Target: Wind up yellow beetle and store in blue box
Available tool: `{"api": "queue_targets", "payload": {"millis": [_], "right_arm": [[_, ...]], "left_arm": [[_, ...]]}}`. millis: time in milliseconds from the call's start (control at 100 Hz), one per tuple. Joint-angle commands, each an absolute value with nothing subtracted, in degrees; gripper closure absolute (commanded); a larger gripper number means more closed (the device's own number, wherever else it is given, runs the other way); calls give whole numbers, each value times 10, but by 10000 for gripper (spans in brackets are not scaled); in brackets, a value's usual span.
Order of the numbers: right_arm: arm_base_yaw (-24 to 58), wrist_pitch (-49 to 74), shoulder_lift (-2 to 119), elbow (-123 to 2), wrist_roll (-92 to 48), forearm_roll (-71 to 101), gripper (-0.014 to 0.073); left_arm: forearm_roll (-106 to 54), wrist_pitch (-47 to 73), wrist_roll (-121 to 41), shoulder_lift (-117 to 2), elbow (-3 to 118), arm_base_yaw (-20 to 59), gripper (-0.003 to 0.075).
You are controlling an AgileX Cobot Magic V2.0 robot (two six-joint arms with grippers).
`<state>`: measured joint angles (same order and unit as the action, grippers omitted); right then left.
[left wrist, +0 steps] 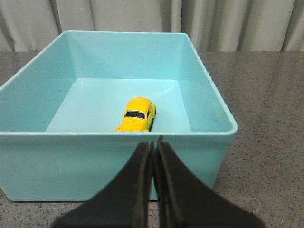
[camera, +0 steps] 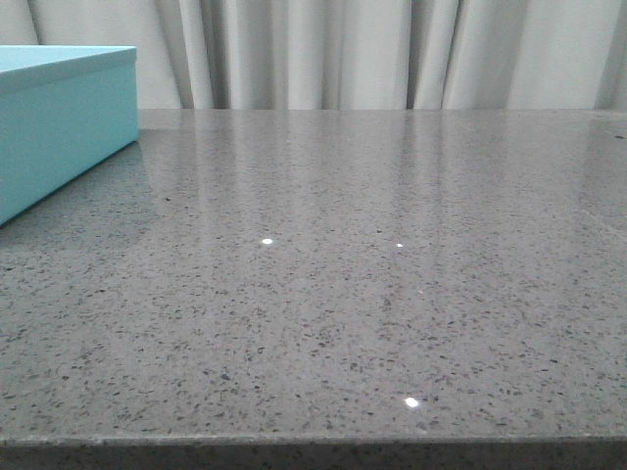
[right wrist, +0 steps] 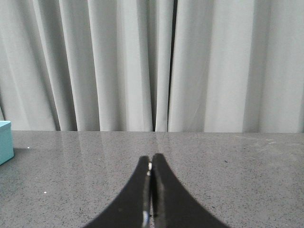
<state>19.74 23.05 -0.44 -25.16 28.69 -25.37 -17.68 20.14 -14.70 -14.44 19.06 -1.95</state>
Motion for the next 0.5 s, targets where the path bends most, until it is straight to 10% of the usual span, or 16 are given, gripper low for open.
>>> {"api": "queue_targets", "payload": {"millis": [0,490], "right_arm": [[197,188,4,-264,282,-270,660],[197,188,4,-264,282,-270,660]], "left_arm": [[-188,155,-147,-147,206,-19,741],[-45,-40,-29,-64,80,-19,741]]}}
